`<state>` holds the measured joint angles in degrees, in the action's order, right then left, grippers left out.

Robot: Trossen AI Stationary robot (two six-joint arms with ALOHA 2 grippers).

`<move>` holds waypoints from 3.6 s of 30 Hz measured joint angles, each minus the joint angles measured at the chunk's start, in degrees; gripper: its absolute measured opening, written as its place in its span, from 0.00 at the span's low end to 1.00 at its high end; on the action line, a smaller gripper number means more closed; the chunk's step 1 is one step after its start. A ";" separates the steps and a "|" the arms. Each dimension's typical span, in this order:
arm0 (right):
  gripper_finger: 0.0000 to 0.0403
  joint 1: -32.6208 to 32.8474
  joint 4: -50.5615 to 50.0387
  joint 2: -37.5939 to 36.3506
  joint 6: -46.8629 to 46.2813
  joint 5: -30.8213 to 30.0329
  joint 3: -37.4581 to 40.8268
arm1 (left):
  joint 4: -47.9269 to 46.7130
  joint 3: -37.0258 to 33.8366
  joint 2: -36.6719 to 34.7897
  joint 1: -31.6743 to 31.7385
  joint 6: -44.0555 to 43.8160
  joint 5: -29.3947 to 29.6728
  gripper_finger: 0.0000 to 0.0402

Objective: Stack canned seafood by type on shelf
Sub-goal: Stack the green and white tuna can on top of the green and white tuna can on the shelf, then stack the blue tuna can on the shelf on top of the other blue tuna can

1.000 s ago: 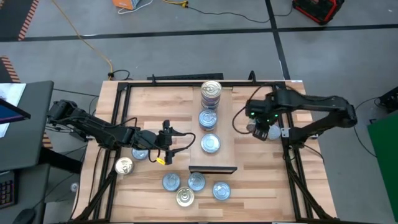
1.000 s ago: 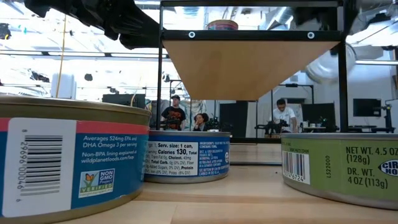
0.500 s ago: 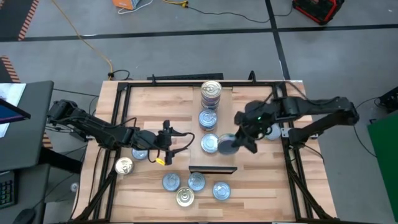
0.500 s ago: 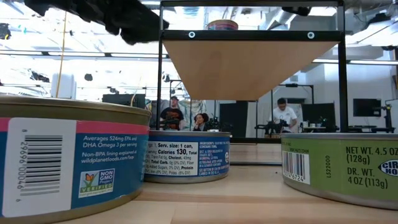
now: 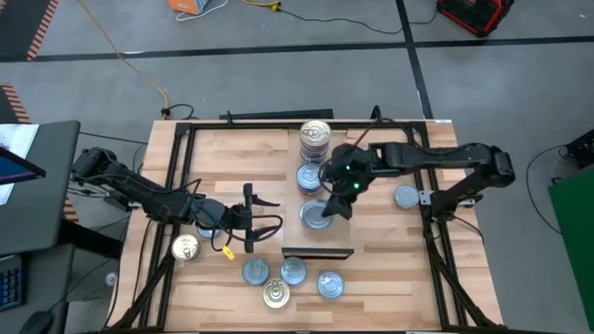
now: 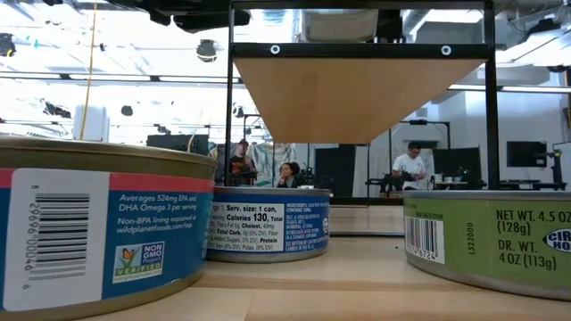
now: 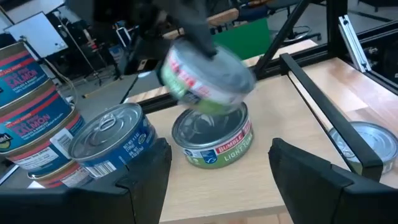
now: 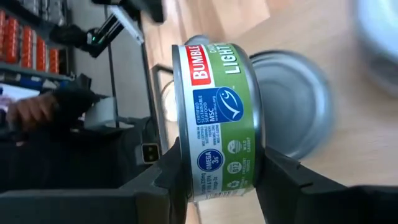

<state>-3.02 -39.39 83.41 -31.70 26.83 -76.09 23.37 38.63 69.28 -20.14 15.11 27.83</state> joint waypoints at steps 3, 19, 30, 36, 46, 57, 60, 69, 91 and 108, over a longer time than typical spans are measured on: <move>0.42 -1.80 -0.19 0.24 -0.23 0.25 0.00 | 0.03 0.00 0.00 0.03 -0.70 0.00 0.64; 0.65 -4.27 -0.86 0.31 -2.54 -0.60 0.00 | 0.50 0.00 0.15 0.11 -4.42 -2.17 0.64; 0.65 -4.29 -0.88 0.16 -7.45 -2.95 0.00 | 0.05 -0.02 0.15 0.11 -4.43 -2.14 0.64; 0.65 -4.93 -1.48 -0.41 -6.87 -2.93 0.00 | -0.42 -0.02 0.15 0.11 -4.43 -2.08 0.64; 0.65 -1.70 -10.24 -9.58 6.53 -17.94 0.96 | -2.57 -0.02 0.17 0.11 -6.15 -2.04 0.64; 0.63 10.47 10.71 -19.05 12.72 -28.27 17.15 | -2.39 -0.02 0.17 0.11 -8.45 -3.59 0.64; 0.62 13.64 20.19 -21.55 15.48 -35.12 22.90 | -2.29 -0.02 0.17 0.11 -9.24 -3.63 0.64; 0.60 14.44 40.82 -25.82 16.78 -38.97 39.03 | -2.03 -0.02 0.17 0.22 -10.19 -3.63 0.64; 0.60 17.87 44.26 -40.72 26.74 -41.01 45.55 | -35.00 3.55 -8.29 -7.30 -36.36 -0.96 0.64; 0.60 19.86 45.67 -42.55 22.71 -42.61 45.51 | -75.76 3.85 -5.75 -10.81 -78.56 -6.53 0.64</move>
<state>16.84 6.28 40.86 -9.00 -15.77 -30.59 -52.39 42.48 63.53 -30.95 -63.45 21.31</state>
